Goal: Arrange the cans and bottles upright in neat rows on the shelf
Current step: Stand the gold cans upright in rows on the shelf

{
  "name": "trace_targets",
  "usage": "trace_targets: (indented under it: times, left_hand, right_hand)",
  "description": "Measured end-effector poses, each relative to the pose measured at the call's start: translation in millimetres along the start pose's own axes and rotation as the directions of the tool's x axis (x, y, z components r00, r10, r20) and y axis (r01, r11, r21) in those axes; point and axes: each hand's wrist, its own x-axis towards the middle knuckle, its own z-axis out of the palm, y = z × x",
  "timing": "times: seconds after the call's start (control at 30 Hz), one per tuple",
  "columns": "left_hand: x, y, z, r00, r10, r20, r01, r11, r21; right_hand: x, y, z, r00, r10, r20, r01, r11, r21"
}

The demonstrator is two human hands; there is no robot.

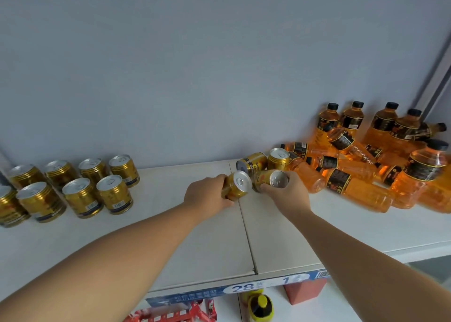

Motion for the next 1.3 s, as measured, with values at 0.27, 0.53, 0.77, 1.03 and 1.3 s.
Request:
trace_targets:
  times: [0.27,0.53,0.77,1.03,1.3]
  left_hand:
    - [-30,-9,3,0.952,-0.306,0.033,0.281,0.823,-0.493]
    - [-78,-36,-20,0.892,-0.450,-0.029,0.370,0.766,-0.526]
    - [-146,-87,-30,0.806,-0.587,-0.081,0.473,0.720,-0.508]
    - [-218,-173,-64,0.720,-0.684,-0.118,0.534,0.654,-0.535]
    - [-277,-284,-92,0.667,-0.730,-0.151,0.570,0.629,-0.529]
  right_hand:
    - [-21,-26,9,0.982,-0.183,0.033,0.181,0.981,0.066]
    - [-45,-54,51,0.945,-0.300,0.131,0.277,0.946,0.169]
    - [-83,-70,111,0.905,-0.330,0.270,0.273,0.935,0.226]
    - [-143,-123,181,0.843,-0.372,0.388,0.277,0.919,0.280]
    - [-209,-179,274,0.822,-0.373,0.432,0.262,0.919,0.294]
